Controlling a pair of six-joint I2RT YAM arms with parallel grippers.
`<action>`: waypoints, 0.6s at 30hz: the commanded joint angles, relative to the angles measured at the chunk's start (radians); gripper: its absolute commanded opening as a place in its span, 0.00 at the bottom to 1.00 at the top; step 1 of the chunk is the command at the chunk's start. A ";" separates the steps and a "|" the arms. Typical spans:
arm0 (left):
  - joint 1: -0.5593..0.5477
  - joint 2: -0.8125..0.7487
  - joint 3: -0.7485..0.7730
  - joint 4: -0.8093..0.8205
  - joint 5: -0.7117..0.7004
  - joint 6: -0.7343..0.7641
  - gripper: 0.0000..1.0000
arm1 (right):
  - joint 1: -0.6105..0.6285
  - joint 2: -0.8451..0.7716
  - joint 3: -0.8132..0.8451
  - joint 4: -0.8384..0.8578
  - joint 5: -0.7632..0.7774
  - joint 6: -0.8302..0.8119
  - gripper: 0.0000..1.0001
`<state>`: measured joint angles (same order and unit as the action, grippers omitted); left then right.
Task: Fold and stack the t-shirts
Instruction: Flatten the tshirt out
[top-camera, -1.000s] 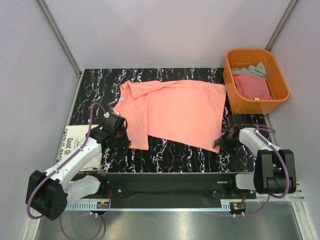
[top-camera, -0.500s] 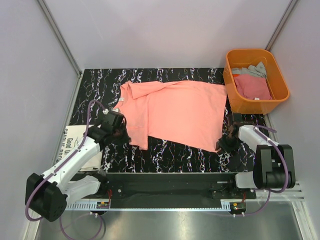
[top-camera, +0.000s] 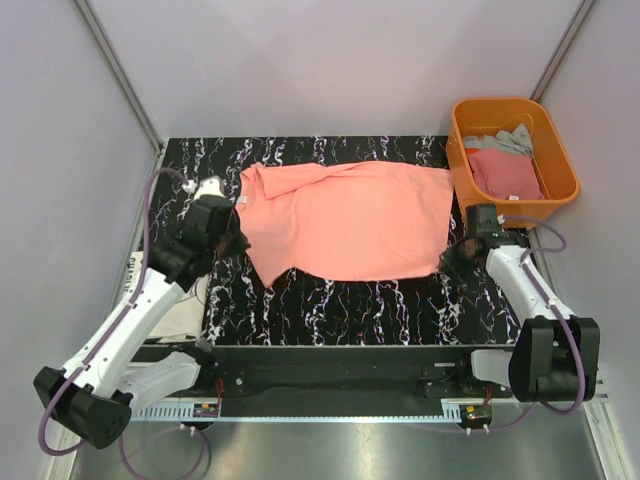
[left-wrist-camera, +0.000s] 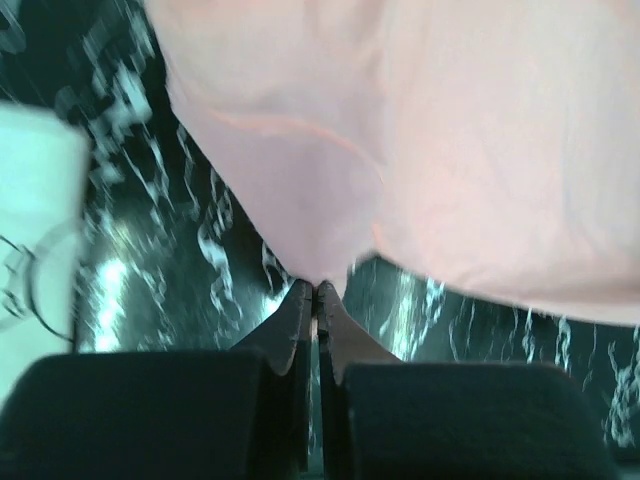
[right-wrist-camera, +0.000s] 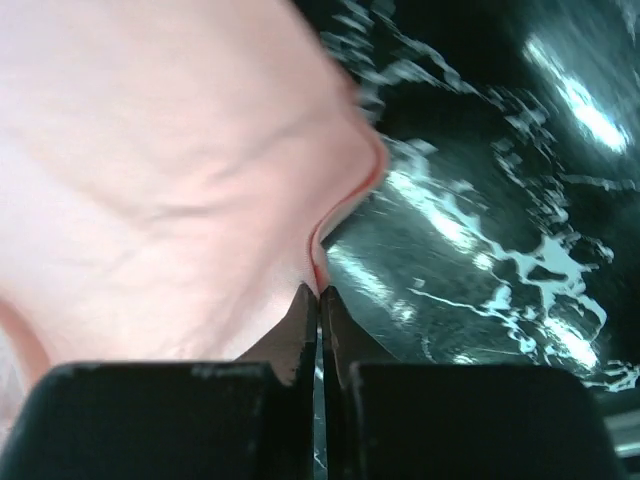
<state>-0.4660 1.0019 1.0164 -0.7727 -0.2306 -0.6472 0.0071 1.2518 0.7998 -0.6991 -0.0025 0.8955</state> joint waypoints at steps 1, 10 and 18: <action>0.004 0.039 0.193 0.044 -0.240 0.134 0.00 | -0.001 -0.043 0.180 0.021 0.027 -0.117 0.00; 0.044 0.173 0.629 0.213 -0.332 0.427 0.00 | -0.001 -0.090 0.619 -0.191 0.047 -0.314 0.00; 0.043 0.112 0.919 0.455 -0.078 0.570 0.00 | -0.001 -0.271 0.923 -0.332 0.004 -0.426 0.00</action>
<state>-0.4255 1.1847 1.8523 -0.5053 -0.4175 -0.1703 0.0074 1.0725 1.6218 -0.9703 0.0128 0.5587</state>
